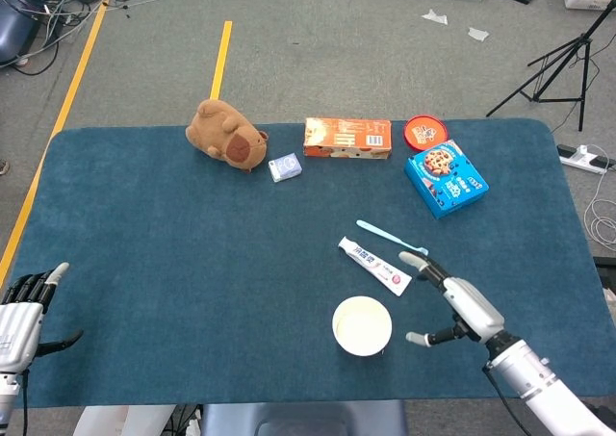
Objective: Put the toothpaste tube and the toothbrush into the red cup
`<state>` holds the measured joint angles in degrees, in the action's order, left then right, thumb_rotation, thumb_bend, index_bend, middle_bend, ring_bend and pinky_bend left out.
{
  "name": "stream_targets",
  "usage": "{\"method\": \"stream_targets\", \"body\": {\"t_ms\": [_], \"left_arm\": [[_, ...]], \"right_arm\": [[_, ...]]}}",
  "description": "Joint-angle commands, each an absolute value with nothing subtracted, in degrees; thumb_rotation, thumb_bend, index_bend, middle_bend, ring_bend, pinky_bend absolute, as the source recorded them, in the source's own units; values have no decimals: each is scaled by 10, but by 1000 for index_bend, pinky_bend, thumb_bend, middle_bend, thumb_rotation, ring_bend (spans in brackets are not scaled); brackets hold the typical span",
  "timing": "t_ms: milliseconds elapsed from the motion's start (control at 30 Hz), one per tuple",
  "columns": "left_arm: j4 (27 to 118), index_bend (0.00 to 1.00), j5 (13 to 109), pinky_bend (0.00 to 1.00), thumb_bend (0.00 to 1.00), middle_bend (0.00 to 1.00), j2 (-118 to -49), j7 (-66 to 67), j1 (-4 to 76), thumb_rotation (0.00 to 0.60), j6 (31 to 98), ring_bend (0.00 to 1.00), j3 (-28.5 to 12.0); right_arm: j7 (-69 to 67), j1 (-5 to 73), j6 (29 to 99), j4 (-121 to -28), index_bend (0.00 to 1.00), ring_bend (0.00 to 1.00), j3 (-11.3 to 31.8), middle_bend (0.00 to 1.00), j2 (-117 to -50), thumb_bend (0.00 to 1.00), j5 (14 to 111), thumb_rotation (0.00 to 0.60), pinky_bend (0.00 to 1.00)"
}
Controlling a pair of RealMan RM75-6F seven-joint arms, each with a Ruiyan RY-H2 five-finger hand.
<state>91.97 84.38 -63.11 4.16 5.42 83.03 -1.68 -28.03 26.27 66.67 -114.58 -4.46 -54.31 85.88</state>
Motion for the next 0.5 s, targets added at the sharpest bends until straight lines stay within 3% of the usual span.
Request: {"method": "stream_targets", "body": {"t_ms": [33, 300, 500], "left_arm": [[919, 42, 842, 135, 0, 174, -631, 41, 55, 600, 829, 156, -17], [919, 42, 840, 136, 0, 173, -629, 35, 55, 600, 828, 156, -19], [920, 42, 841, 136, 0, 174, -624, 23, 54, 600, 829, 156, -20]], "right_arm": [[-185, 280, 657, -1149, 0, 0, 15, 0, -568, 0, 757, 600, 213], [7, 339, 634, -1040, 0, 0, 73, 0, -698, 0, 603, 600, 213], [96, 370, 632, -922, 0, 0, 93, 0, -806, 0, 545, 600, 214]]}}
